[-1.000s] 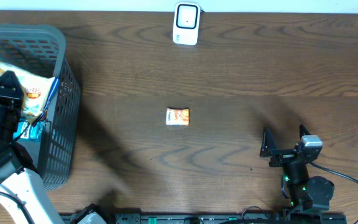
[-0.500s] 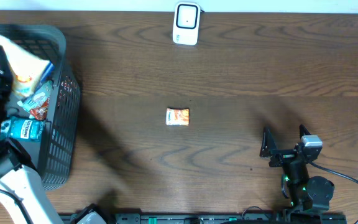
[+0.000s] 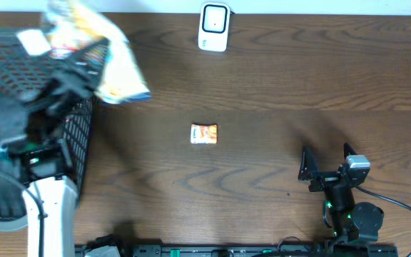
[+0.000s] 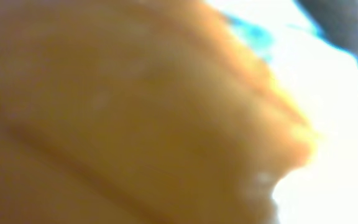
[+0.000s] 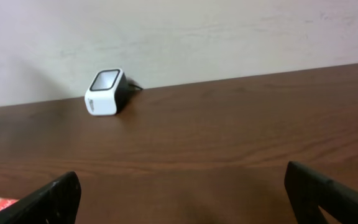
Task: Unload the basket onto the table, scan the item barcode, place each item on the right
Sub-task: 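Reach the left gripper into the basket and grasp the yellow chip bag, then place the yellow chip bag beside the orange packet and release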
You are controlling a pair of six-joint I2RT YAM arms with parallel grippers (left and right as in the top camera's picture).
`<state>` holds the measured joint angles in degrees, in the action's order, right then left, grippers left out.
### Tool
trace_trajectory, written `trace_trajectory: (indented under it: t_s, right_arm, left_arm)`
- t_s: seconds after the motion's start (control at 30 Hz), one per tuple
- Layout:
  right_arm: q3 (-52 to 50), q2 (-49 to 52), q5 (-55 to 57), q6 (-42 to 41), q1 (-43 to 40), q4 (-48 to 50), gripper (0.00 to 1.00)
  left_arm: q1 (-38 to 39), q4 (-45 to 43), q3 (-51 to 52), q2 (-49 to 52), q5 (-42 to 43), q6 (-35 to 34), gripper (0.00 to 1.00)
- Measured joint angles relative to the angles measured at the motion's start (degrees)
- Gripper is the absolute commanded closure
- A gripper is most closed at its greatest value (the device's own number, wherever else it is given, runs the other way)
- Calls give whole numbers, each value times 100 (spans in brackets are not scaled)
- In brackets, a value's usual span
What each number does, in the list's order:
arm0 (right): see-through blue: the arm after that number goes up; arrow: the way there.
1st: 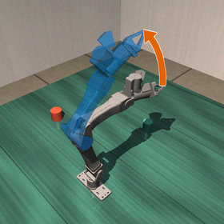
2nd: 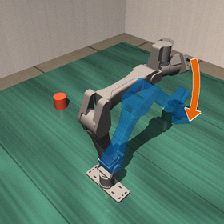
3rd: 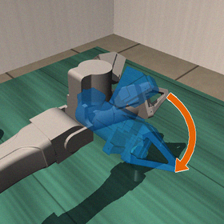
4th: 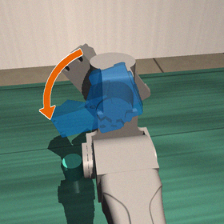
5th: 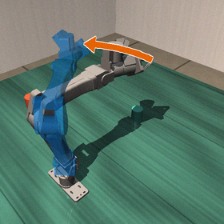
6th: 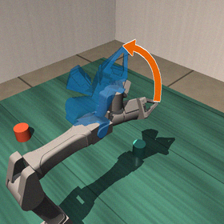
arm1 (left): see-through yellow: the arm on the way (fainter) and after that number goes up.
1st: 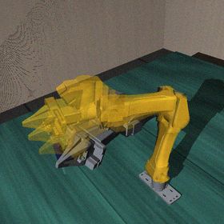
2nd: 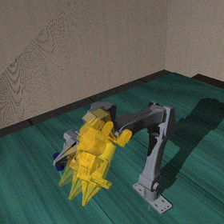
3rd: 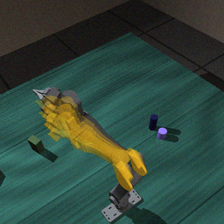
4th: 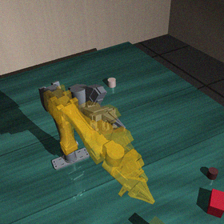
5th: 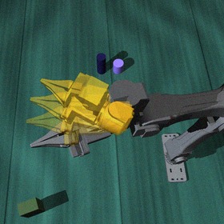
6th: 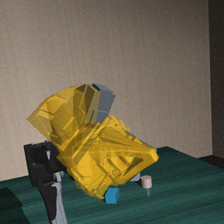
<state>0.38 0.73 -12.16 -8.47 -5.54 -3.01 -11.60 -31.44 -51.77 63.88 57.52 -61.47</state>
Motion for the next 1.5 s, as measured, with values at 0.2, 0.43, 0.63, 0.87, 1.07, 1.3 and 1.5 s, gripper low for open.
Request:
trace_trajectory:
  t_s: [0.2,0.43,0.63,0.87,1.07,1.3,1.5]
  right_arm:
    - [0,0,4,0,2,0,1]
    - [0,0,2,0,0,-2,1]
    - [0,0,0,0,0,-2,1]
    - [0,0,2,0,2,-2,1]
    - [0,0,2,0,2,-2,1]
    - [0,0,2,0,2,-2,1]
    - [0,0,2,-2,2,-2,1]
  left_arm:
    - [1569,2343,-46,50,-726,1602,93]
    - [3268,3165,-46,715,-1934,3056,93]
    - [4048,3158,-46,1665,-2409,3397,93]
    - [4555,3145,-46,2953,-2653,3624,93]
    - [4760,3143,-46,3613,-2675,3856,93]
    - [4771,3047,-46,4070,-2693,3952,93]
    - [4771,2916,-46,4116,-3145,3947,92]
